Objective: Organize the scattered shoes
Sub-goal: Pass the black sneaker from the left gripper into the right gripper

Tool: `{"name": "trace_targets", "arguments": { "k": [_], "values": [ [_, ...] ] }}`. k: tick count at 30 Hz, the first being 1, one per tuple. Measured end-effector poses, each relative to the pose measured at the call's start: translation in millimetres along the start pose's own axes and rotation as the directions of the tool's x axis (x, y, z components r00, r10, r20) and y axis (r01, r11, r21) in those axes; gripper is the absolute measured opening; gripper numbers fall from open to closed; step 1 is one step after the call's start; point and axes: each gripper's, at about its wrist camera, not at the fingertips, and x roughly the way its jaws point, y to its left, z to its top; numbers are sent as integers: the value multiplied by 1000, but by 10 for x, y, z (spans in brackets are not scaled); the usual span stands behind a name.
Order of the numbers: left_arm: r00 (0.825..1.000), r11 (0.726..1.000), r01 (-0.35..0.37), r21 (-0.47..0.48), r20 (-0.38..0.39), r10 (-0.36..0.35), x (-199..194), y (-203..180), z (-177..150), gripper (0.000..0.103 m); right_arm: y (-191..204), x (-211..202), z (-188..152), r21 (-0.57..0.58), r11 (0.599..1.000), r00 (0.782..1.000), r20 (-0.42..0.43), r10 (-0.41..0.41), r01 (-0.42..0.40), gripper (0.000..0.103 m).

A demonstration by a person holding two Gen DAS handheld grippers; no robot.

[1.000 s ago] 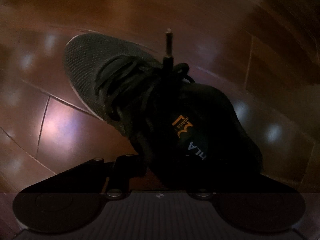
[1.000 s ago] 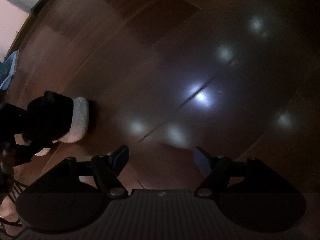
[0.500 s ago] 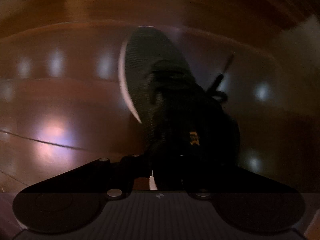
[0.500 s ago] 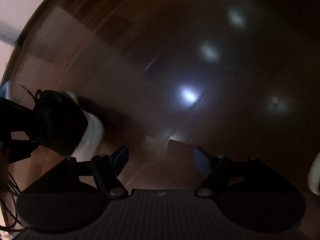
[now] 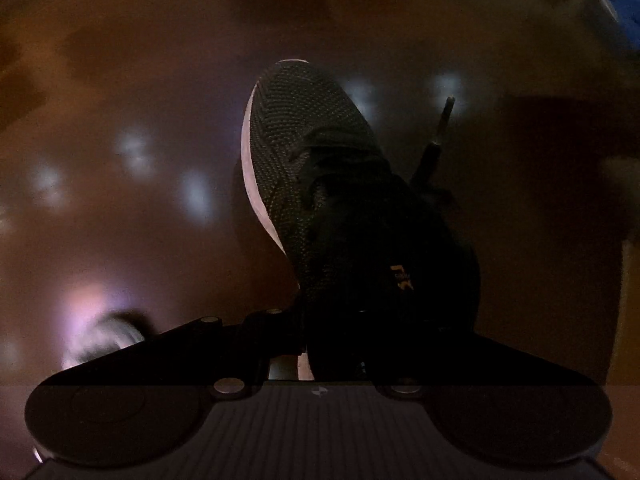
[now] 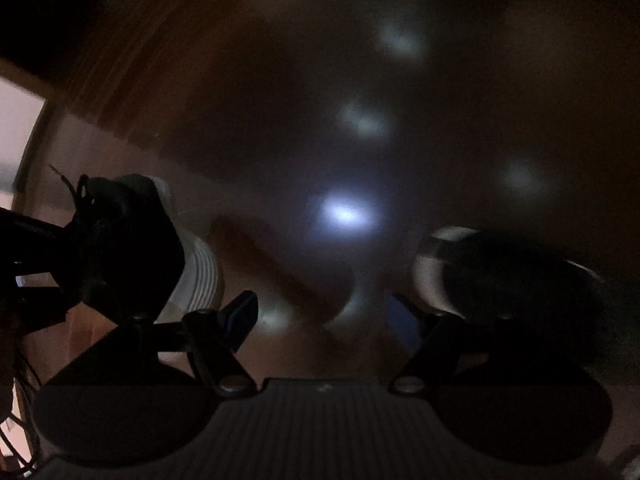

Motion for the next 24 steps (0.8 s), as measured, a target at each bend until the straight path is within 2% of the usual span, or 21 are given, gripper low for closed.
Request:
{"name": "trace_targets", "arguments": {
  "k": [4, 6, 8, 9, 11, 14, 19, 21, 24],
  "values": [
    [998, 996, 34, 86, -56, -29, -51, -560, -534, 12, -650, -522, -121, 82, 996, 1000, 24, -20, 18, 74],
    [996, 991, 46, 123, -82, -36, -167, -746, -964, 12, -1073, -845, -195, 139, 990, 998, 51, -37, 30, 74],
    [992, 981, 62, 182, -118, -41, -188, -1087, -1376, 12, -1490, -1173, -311, 201, 978, 995, 79, -66, 49, 74],
    [991, 977, 68, 201, -130, -42, -181, -1228, -1493, 12, -1726, -1314, -375, 248, 967, 993, 88, -83, 59, 74],
    [986, 961, 76, 265, -166, -32, -96, -1596, -1952, 12, -2193, -1581, -497, 342, 937, 988, 104, -117, 75, 74],
    [981, 937, 74, 342, -194, -6, 61, -2011, -2448, 12, -2683, -1753, -693, 448, 889, 980, 117, -164, 96, 74],
    [973, 895, 88, 436, -230, 17, 532, -2501, -2995, 12, -3477, -2016, -1020, 607, 785, 962, 125, -243, 119, 74],
    [971, 885, 91, 457, -238, 23, 745, -2807, -2908, 12, -3794, -2121, -1151, 666, 736, 954, 124, -274, 125, 74],
    [967, 864, 91, 495, -251, 42, 1104, -3007, -3175, 12, -4120, -2157, -1315, 724, 677, 944, 115, -308, 132, 74]
  ]
}}
